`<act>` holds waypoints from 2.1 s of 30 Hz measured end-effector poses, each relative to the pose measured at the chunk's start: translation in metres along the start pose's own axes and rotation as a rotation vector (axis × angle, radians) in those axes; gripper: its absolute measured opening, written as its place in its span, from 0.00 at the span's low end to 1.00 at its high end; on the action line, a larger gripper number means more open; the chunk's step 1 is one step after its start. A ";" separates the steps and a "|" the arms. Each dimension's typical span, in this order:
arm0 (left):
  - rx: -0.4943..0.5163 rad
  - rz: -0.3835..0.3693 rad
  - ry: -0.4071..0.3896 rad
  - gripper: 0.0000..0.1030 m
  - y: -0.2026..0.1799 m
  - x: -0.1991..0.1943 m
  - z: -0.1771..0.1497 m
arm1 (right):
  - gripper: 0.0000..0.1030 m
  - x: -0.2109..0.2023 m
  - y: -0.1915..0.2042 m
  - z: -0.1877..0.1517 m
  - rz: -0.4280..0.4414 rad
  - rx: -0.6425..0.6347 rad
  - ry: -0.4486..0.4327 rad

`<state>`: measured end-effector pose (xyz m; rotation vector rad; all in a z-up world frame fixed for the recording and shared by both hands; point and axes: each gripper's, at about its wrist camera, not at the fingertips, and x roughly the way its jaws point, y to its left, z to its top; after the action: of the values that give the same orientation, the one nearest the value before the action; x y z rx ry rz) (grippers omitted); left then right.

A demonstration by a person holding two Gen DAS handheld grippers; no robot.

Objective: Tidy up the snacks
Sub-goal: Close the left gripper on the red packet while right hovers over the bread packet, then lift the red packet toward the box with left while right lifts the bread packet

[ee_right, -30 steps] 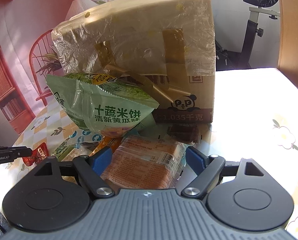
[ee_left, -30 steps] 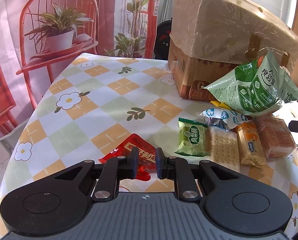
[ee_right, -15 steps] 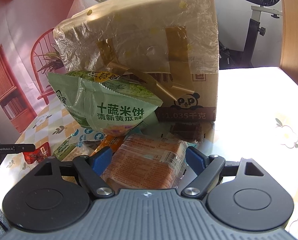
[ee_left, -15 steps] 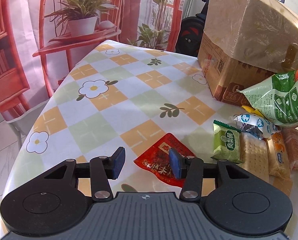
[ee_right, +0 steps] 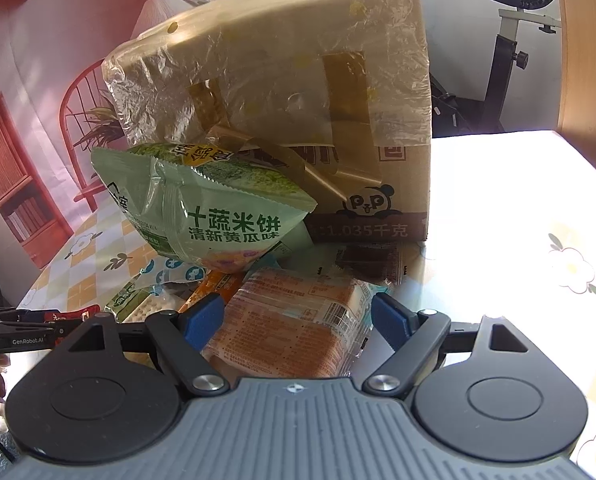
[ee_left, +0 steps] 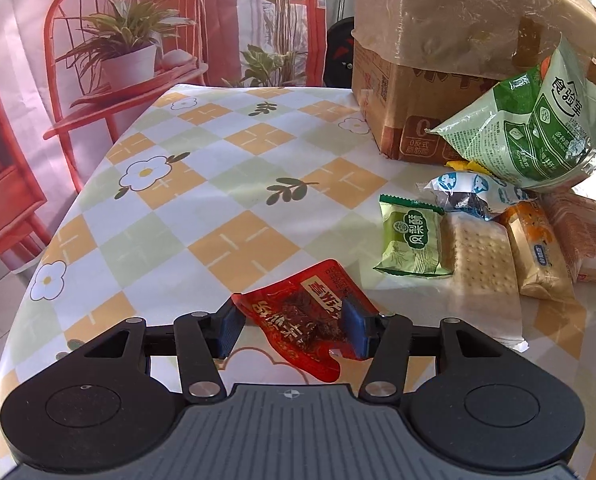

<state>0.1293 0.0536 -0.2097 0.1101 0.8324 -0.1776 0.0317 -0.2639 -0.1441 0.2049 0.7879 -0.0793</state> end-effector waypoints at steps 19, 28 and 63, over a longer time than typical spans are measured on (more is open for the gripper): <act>-0.138 -0.013 -0.066 0.18 -0.007 -0.023 -0.012 | 0.81 -0.001 -0.001 -0.002 0.015 0.003 0.001; -0.144 -0.026 -0.141 0.13 -0.016 -0.039 -0.002 | 0.81 0.009 0.003 -0.005 0.017 -0.016 0.044; -0.108 -0.099 -0.300 0.13 -0.037 -0.082 0.030 | 0.78 0.009 -0.008 -0.013 -0.060 -0.020 0.087</act>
<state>0.0894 0.0219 -0.1297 -0.0588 0.5469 -0.2357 0.0280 -0.2690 -0.1609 0.1669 0.8814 -0.1199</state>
